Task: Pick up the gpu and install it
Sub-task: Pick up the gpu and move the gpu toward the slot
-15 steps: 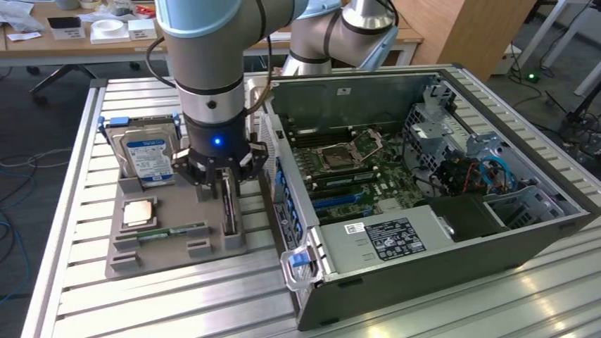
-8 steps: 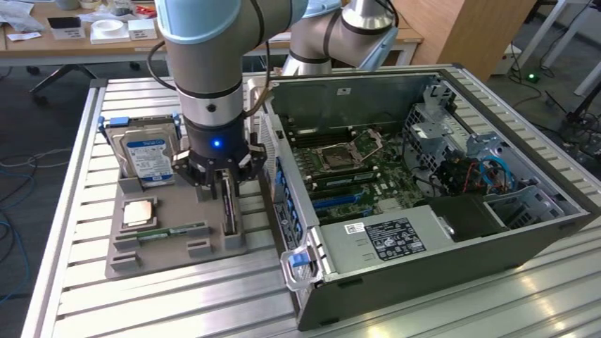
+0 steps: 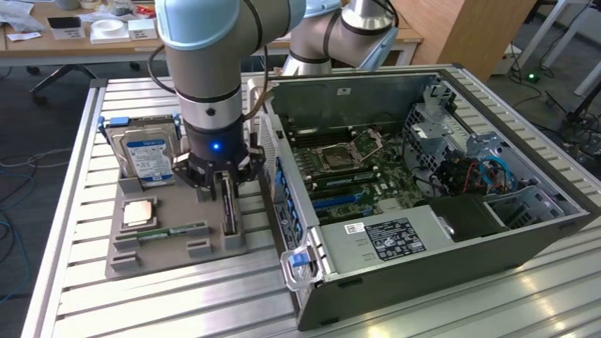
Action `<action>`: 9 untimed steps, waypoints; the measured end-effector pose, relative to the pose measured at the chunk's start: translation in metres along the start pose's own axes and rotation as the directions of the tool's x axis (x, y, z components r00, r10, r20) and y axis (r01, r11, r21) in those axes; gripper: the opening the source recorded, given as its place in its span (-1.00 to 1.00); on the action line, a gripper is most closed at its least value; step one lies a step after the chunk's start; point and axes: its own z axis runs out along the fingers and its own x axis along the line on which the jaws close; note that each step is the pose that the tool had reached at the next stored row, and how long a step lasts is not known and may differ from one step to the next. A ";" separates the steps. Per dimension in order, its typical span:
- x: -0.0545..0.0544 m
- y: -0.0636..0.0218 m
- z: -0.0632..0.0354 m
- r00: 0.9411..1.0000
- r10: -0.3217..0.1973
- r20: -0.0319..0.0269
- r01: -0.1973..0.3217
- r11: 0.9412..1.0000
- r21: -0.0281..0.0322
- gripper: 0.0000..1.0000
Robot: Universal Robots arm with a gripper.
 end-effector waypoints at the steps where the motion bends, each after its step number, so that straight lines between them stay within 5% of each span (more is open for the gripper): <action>1: 0.000 0.0000 0.0010 1.000 0.000 0.000 0.000 1.000 0.000 -0.14; 9: 0.001 -0.0008 0.0031 1.000 0.000 0.000 0.000 1.000 0.000 -0.14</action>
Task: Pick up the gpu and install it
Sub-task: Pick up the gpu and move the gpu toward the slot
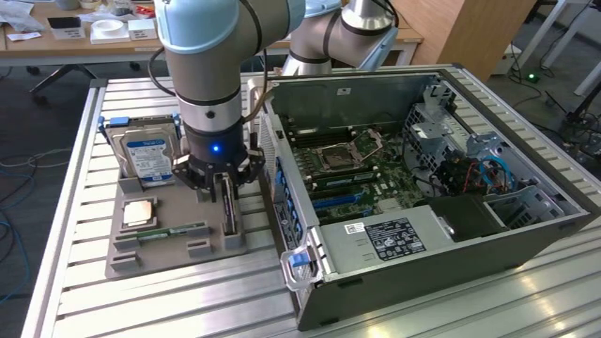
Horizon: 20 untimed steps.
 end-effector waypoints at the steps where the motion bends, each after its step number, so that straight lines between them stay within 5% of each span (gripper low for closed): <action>1: 0.000 -0.0005 -0.0001 1.000 0.000 0.000 0.000 1.000 0.000 -0.14; 20: -0.001 -0.0015 0.0000 1.000 0.000 0.000 0.000 1.000 0.000 -0.14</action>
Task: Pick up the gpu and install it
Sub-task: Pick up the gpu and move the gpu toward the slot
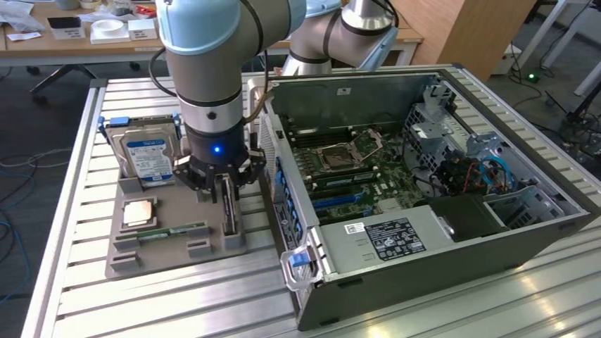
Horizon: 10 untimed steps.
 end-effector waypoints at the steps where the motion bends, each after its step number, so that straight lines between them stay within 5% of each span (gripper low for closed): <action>1: 0.000 -0.0001 0.0000 1.000 0.000 0.000 0.000 1.000 0.000 -0.14; 10: 0.000 -0.0012 -0.0001 1.000 0.000 0.000 0.000 1.000 0.000 -0.14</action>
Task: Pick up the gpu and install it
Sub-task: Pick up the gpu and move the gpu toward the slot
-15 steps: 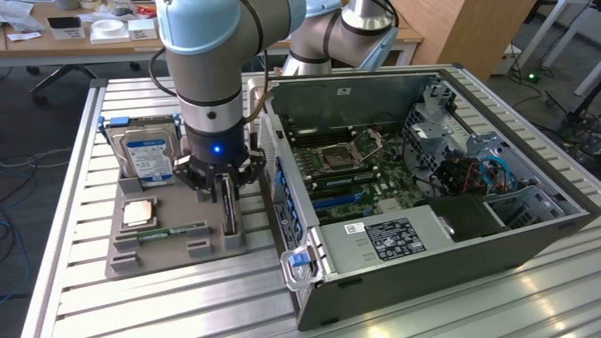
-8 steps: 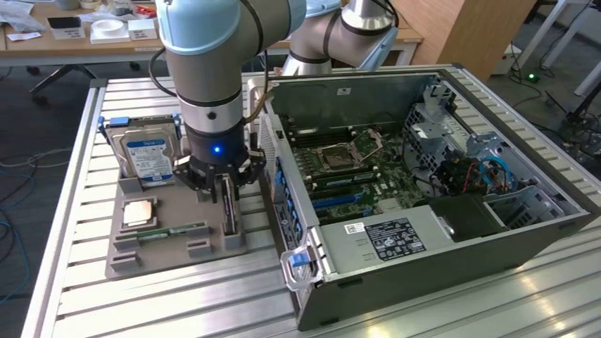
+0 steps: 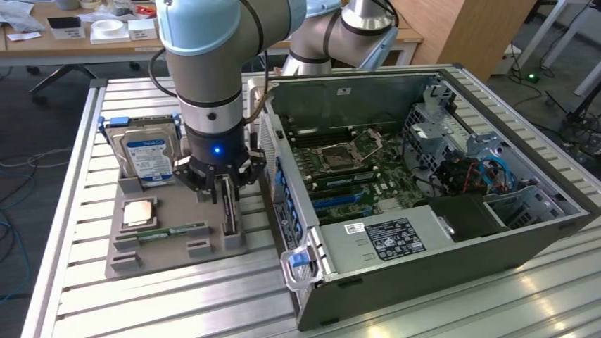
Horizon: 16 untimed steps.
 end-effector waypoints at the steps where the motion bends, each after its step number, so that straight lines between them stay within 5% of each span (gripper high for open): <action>1: 0.000 0.0000 0.0000 1.000 0.000 0.000 0.000 1.000 0.000 -0.14; 11: 0.000 0.0000 0.0000 1.000 0.000 0.000 0.000 1.000 0.000 -0.14; 16: 0.000 0.0000 0.0000 1.000 0.000 0.000 0.000 1.000 0.000 -0.30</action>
